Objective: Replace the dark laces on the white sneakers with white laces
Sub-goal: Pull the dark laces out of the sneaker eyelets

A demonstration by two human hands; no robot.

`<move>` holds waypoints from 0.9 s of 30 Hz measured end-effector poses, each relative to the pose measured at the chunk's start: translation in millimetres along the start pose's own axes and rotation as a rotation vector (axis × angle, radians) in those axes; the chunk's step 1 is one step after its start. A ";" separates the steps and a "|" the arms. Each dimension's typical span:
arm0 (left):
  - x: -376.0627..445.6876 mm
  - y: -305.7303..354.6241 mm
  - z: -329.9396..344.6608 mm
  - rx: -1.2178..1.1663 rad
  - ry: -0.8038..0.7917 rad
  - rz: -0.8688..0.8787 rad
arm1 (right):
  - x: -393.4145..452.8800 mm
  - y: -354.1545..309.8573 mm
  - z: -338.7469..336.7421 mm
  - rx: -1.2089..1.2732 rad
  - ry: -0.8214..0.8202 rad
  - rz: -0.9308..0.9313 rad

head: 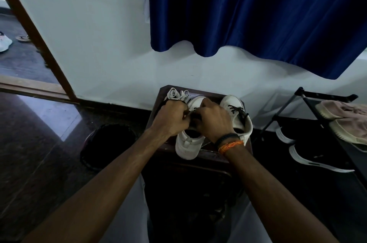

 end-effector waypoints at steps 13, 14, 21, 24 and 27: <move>2.0 -9.4 2.6 -0.052 0.099 -0.013 | -24.1 25.1 -29.9 0.374 0.331 0.152; 1.4 -8.2 2.1 -0.055 0.122 -0.003 | -22.3 36.6 -37.4 0.400 0.371 0.237; -1.5 6.6 0.1 -0.065 0.144 0.155 | -11.2 81.5 -39.5 0.302 -0.012 0.521; 4.0 5.9 4.6 -0.102 0.079 0.130 | -15.3 68.9 -37.6 0.279 -0.179 0.470; 9.6 -4.7 6.8 -0.163 0.092 0.002 | -12.6 52.5 -40.6 0.176 -0.177 0.312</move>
Point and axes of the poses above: each hand's wrist, its own x-axis towards the middle knuckle, its own z-axis out of the palm, y = z × x, the point moved 6 cm from there along x, towards the middle knuckle, and after that the axes turned 5 degrees about -z, right-handed, at the moved point
